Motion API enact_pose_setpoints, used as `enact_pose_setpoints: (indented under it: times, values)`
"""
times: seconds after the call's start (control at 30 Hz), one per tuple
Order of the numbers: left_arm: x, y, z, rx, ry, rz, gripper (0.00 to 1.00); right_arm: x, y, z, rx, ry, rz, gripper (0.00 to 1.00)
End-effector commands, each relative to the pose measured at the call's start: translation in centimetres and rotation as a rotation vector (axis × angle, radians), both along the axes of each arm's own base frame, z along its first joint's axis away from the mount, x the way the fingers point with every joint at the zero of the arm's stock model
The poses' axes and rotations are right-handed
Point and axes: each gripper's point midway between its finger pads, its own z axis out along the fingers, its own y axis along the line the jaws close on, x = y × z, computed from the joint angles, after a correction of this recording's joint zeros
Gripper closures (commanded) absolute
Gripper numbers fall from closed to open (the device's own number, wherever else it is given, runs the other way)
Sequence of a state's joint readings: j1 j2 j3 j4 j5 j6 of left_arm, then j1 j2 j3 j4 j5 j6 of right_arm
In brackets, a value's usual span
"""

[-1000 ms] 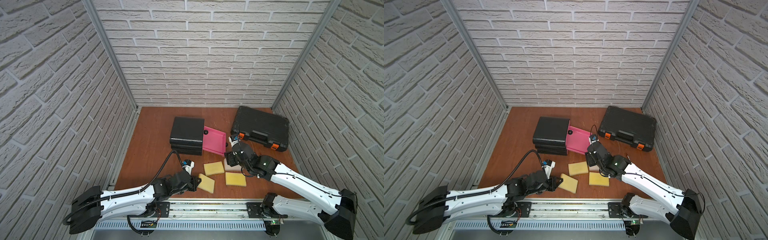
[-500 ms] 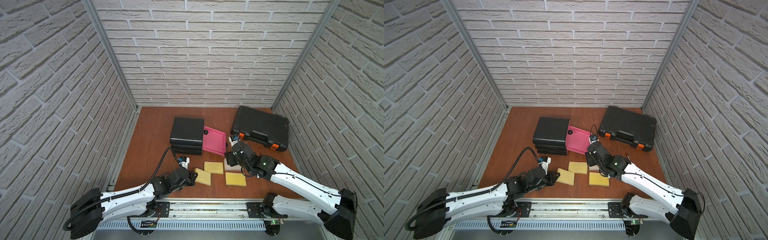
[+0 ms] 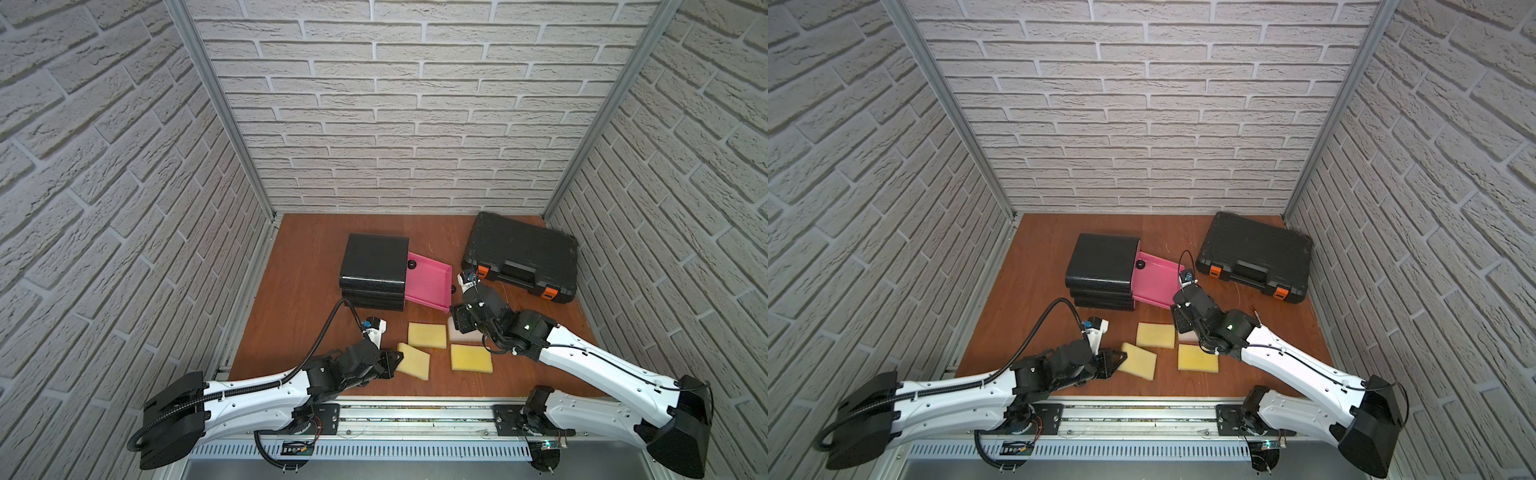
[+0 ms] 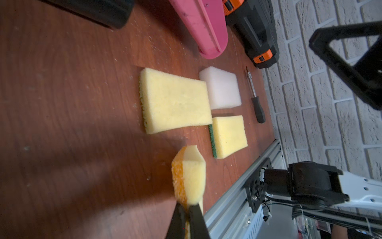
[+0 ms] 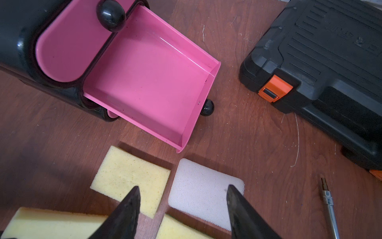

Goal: Take the sponge out of the drawer
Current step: Place the sponge at the center of the board.

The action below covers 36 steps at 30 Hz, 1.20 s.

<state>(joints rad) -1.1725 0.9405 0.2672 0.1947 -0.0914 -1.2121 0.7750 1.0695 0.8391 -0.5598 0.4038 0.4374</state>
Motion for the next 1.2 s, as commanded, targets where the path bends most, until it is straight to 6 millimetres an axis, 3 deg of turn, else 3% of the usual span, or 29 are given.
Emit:
enact_pose_setpoints:
  times: [0.0, 0.3, 0.7, 0.93, 1.17]
  values:
    - [0.7, -1.2, 0.5, -0.096, -0.022, 0.031, 1.00, 0.2, -0.2, 0.2, -0.003, -0.018, -0.011, 0.34]
    - [1.1, -2.3, -3.0, -0.095, 0.030, 0.093, 1.00, -0.1, -0.8, 0.5, -0.005, -0.039, -0.014, 0.34]
    - [0.8, -2.6, -4.8, -0.051, 0.069, 0.117, 1.00, -0.4, -1.2, 0.5, 0.000, -0.050, -0.020, 0.34]
    - [0.7, -3.2, -5.4, -0.064, 0.088, 0.113, 0.91, -0.5, -1.4, 0.5, 0.001, -0.051, -0.023, 0.34]
    - [0.4, -2.9, -5.4, -0.051, 0.076, 0.127, 0.71, -0.6, -1.5, 0.6, 0.006, -0.059, -0.025, 0.34]
